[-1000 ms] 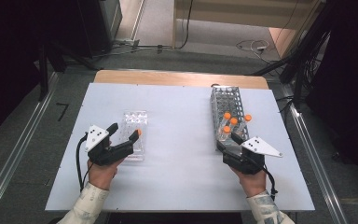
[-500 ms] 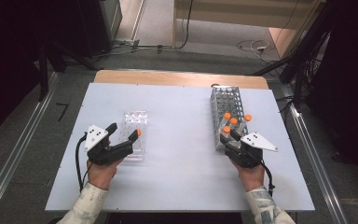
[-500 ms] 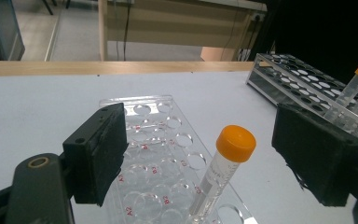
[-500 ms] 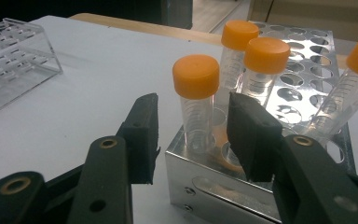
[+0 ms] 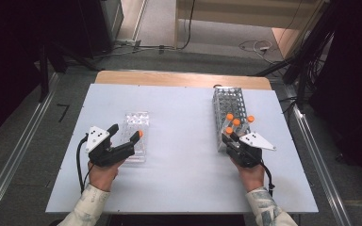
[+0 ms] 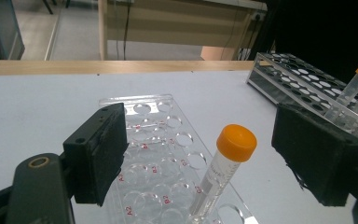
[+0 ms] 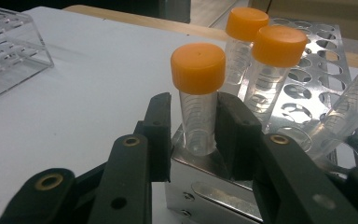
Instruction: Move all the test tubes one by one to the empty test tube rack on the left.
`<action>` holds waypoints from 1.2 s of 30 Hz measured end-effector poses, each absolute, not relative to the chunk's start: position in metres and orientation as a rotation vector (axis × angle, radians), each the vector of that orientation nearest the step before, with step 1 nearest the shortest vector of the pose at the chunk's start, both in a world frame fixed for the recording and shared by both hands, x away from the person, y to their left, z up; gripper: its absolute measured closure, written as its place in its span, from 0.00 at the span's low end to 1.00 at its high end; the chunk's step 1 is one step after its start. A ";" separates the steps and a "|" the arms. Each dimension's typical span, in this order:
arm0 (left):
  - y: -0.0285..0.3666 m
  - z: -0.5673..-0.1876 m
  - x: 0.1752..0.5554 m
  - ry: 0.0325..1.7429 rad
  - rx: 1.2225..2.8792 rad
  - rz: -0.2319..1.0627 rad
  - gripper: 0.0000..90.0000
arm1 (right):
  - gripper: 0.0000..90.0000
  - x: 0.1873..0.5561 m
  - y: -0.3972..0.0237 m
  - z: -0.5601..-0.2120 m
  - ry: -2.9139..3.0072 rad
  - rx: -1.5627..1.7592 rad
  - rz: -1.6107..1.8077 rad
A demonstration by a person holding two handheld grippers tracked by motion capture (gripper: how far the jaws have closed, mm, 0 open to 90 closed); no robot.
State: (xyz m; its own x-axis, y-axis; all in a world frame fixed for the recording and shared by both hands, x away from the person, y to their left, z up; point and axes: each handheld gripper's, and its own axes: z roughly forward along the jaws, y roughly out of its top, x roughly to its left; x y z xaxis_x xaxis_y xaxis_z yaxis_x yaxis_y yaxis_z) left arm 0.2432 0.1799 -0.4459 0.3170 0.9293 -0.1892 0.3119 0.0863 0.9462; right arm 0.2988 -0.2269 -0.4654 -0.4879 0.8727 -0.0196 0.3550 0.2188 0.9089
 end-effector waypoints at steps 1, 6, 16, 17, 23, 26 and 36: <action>0.180 -0.446 0.243 1.210 1.456 0.688 0.20 | 0.73 0.299 -0.227 -0.466 1.953 1.128 1.233; 0.179 -0.446 0.243 1.209 1.459 0.687 0.20 | 0.77 0.301 -0.226 -0.467 1.950 1.139 1.215; 0.180 -0.445 0.243 1.207 1.454 0.685 0.20 | 0.79 0.298 -0.230 -0.459 1.904 1.139 1.250; 0.180 -0.445 0.243 1.206 1.453 0.684 0.20 | 0.79 0.297 -0.231 -0.457 1.896 1.139 1.259; 0.180 -0.445 0.243 1.206 1.455 0.690 0.20 | 0.79 0.290 -0.232 -0.445 1.858 1.103 1.287; 0.180 -0.445 0.243 1.205 1.455 0.691 0.20 | 0.80 0.287 -0.232 -0.439 1.843 1.086 1.304; 0.180 -0.443 0.242 1.199 1.450 0.693 0.20 | 0.80 0.276 -0.235 -0.423 1.795 1.059 1.365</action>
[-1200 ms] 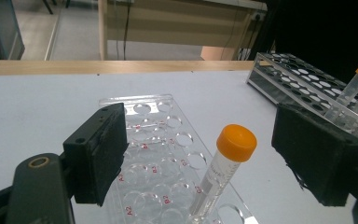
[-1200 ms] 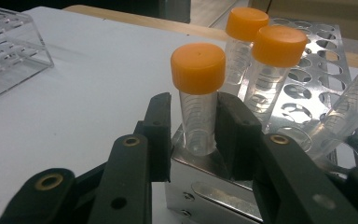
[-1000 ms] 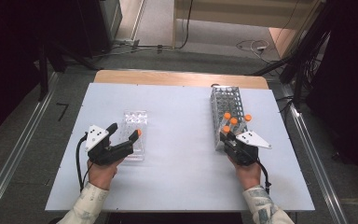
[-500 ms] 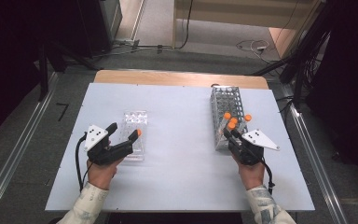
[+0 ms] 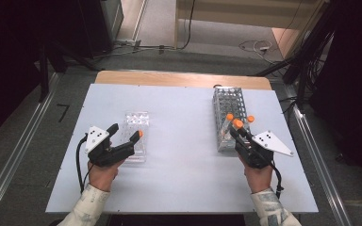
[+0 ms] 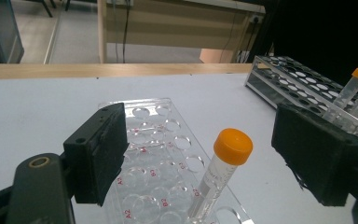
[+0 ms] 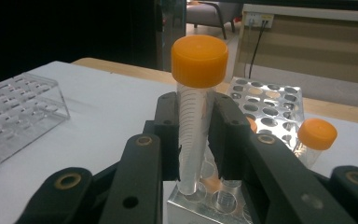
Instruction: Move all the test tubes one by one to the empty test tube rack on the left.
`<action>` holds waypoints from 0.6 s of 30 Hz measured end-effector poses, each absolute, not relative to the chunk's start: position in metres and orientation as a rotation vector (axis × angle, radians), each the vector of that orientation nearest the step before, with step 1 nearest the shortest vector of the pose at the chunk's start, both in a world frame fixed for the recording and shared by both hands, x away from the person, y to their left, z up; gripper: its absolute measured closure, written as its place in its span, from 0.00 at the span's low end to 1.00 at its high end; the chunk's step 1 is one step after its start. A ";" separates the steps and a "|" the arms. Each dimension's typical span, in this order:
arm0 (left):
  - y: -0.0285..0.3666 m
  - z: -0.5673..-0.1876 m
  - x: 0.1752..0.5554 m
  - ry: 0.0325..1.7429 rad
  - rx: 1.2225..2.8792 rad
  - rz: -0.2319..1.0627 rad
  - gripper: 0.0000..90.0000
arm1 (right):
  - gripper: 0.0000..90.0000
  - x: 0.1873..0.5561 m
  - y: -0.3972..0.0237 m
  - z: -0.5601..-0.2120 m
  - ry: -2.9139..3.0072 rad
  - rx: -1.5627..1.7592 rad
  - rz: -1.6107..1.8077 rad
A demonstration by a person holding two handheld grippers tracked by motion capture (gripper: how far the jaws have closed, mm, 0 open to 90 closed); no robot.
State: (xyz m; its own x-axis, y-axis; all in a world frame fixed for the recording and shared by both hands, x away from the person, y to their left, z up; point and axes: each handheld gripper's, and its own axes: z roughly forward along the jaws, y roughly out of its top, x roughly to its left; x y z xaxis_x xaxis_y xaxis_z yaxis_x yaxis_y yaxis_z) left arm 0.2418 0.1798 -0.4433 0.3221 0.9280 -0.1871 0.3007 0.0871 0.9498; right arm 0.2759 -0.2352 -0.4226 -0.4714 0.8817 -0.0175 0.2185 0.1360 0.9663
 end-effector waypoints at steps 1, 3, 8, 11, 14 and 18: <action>0.180 -0.443 0.242 1.199 1.448 0.694 0.20 | 0.80 0.275 -0.235 -0.421 1.793 1.059 1.374; 0.180 -0.442 0.241 1.196 1.444 0.697 0.20 | 0.80 0.272 -0.236 -0.418 1.792 1.054 1.390; 0.181 -0.439 0.240 1.188 1.439 0.701 0.20 | 0.80 0.266 -0.233 -0.414 1.807 1.029 1.412; 0.179 -0.437 0.238 1.176 1.439 0.701 0.20 | 0.80 0.264 -0.228 -0.415 1.830 1.015 1.416; 0.177 -0.435 0.236 1.164 1.446 0.700 0.20 | 0.80 0.262 -0.222 -0.417 1.859 1.001 1.421; 0.173 -0.432 0.234 1.144 1.451 0.698 0.20 | 0.80 0.259 -0.213 -0.422 1.898 0.981 1.430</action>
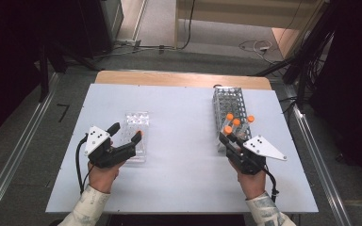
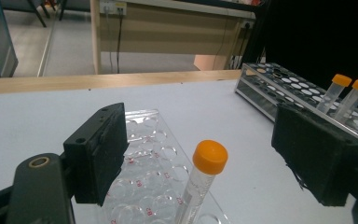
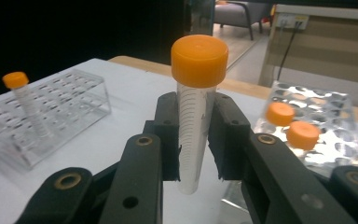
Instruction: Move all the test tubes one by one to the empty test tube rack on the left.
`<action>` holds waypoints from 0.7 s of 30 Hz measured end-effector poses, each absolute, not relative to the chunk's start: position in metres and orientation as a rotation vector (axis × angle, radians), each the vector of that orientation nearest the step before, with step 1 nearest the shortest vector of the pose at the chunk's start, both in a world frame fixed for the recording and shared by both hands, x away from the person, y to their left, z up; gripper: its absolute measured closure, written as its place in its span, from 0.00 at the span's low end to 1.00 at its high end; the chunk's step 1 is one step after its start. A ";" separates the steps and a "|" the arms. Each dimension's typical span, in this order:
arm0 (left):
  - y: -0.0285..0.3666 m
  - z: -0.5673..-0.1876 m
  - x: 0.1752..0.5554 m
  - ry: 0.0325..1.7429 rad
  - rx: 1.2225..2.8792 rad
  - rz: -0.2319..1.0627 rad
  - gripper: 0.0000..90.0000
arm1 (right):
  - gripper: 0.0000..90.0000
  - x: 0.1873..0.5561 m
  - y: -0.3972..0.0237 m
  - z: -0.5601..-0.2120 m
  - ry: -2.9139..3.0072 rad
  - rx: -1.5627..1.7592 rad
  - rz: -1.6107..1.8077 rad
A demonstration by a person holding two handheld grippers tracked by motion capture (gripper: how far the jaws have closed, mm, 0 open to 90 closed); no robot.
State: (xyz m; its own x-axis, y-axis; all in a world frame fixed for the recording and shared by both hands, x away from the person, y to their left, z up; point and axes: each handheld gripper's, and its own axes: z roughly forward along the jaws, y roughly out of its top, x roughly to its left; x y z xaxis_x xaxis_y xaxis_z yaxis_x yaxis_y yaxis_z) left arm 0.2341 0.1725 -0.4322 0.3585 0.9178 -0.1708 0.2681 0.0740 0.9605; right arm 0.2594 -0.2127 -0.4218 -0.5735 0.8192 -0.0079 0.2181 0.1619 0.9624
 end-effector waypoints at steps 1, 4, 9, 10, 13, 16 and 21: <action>0.172 -0.432 0.233 1.139 1.455 0.695 0.20 | 0.80 0.259 -0.210 -0.423 1.909 0.979 1.433; 0.168 -0.429 0.231 1.122 1.460 0.685 0.20 | 0.80 0.257 -0.203 -0.427 1.945 0.961 1.429; 0.160 -0.427 0.228 1.093 1.482 0.660 0.20 | 0.80 0.254 -0.192 -0.431 1.993 0.936 1.441; 0.158 -0.427 0.228 1.087 1.485 0.653 0.20 | 0.80 0.253 -0.189 -0.432 2.006 0.931 1.443; 0.152 -0.426 0.226 1.075 1.509 0.641 0.20 | 0.80 0.251 -0.182 -0.435 2.036 0.909 1.439; 0.148 -0.427 0.226 1.070 1.524 0.626 0.21 | 0.80 0.250 -0.174 -0.438 2.079 0.893 1.446; 0.138 -0.427 0.224 1.043 1.549 0.603 0.22 | 0.80 0.248 -0.162 -0.444 2.129 0.870 1.443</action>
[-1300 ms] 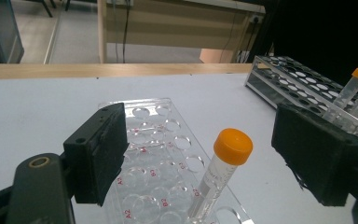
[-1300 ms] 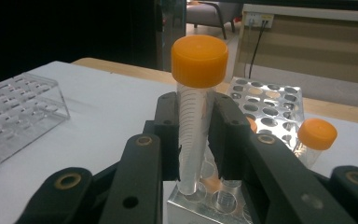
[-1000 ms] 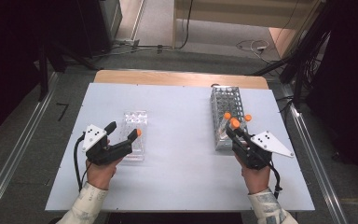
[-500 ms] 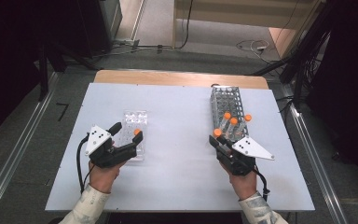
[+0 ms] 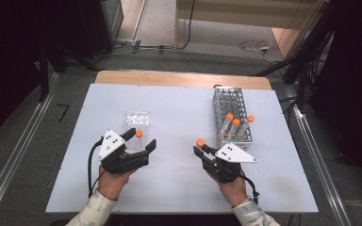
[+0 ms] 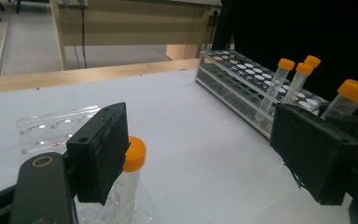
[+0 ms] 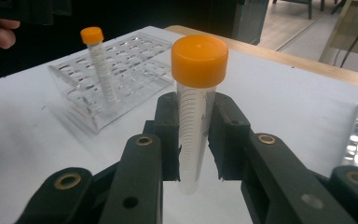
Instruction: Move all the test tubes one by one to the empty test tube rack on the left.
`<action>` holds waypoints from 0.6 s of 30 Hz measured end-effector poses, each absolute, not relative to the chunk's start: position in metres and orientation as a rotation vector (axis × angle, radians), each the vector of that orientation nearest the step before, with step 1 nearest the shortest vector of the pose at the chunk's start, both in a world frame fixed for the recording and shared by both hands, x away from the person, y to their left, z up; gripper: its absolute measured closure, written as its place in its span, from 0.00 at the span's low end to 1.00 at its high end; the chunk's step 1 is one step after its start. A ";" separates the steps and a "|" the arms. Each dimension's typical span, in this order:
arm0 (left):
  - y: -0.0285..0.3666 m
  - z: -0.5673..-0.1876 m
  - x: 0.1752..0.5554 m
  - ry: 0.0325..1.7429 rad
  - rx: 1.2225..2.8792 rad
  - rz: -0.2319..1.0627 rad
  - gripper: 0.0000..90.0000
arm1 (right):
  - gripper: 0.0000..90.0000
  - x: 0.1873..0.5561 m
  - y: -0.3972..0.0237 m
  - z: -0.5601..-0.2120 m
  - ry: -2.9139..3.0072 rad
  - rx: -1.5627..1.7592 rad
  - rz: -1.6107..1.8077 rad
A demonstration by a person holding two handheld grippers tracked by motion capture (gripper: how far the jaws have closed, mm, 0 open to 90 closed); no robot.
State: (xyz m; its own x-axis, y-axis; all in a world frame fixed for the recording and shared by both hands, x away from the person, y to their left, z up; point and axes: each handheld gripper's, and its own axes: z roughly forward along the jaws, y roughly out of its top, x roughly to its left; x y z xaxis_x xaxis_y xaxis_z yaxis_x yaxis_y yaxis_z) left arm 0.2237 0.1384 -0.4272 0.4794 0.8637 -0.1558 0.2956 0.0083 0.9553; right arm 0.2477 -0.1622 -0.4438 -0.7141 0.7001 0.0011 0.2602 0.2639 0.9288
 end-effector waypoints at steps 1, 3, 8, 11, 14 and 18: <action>0.136 -0.428 0.223 1.037 1.554 0.602 0.22 | 0.80 0.247 -0.160 -0.444 2.136 0.861 1.444; 0.132 -0.429 0.223 1.028 1.562 0.593 0.23 | 0.80 0.246 -0.156 -0.445 2.148 0.854 1.444; 0.123 -0.430 0.223 1.002 1.574 0.567 0.26 | 0.80 0.246 -0.150 -0.448 2.177 0.837 1.442; 0.118 -0.431 0.223 0.992 1.584 0.547 0.28 | 0.80 0.246 -0.147 -0.448 2.181 0.827 1.446; 0.111 -0.431 0.223 0.966 1.597 0.528 0.30 | 0.80 0.245 -0.144 -0.449 2.192 0.820 1.443; 0.103 -0.431 0.222 0.940 1.610 0.502 0.33 | 0.80 0.245 -0.139 -0.451 2.203 0.814 1.438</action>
